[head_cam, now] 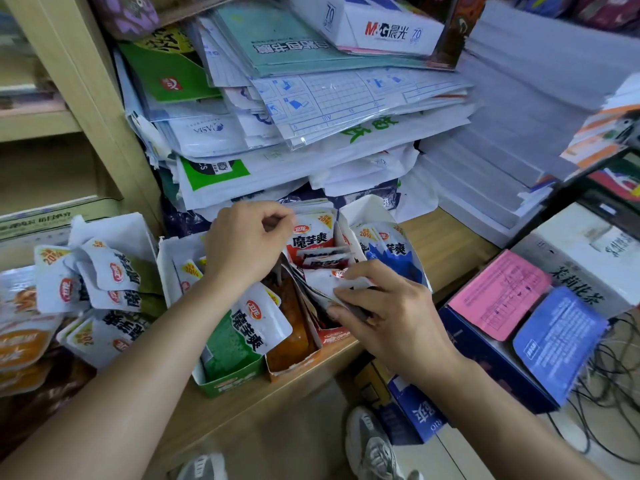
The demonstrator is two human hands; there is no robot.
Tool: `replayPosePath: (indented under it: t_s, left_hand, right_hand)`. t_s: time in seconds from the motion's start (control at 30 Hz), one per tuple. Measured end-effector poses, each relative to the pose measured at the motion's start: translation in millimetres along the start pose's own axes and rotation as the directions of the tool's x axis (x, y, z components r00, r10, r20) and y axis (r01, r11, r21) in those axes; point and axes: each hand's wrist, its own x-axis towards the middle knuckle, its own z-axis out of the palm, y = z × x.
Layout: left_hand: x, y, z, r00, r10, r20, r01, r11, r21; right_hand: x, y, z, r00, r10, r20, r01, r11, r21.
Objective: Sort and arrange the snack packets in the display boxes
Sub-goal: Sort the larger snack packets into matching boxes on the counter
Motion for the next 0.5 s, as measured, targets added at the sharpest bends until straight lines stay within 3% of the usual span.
replayPosePath:
  t_s: [0.13,0.3,0.37,0.5]
  left_hand:
    - [-0.3,-5.9,-13.1,0.992,0.044,0.121,-0.018,0.978,-0.206]
    - [-9.9,-12.2,-38.0,0.958,0.198,0.205,-0.172,0.975,-0.139]
    - [-14.4,-18.3,-49.2,0.934,0.245,0.261,-0.224,0.969,-0.108]
    - [-22.9,-31.4,-66.0,0.898,0.27,0.347,-0.276,0.961,-0.034]
  right_hand:
    - [0.6,-2.1,1.0,0.996,0.069,-0.059,-0.071,0.997,-0.036]
    - [11.4,-13.3,9.0,0.954,0.242,-0.177,-0.264,0.958,-0.113]
    - [19.1,-16.2,11.7,0.964,0.208,-0.164,-0.23,0.965,-0.126]
    - [27.5,-16.9,10.2,0.997,-0.068,0.034,0.072,0.989,-0.13]
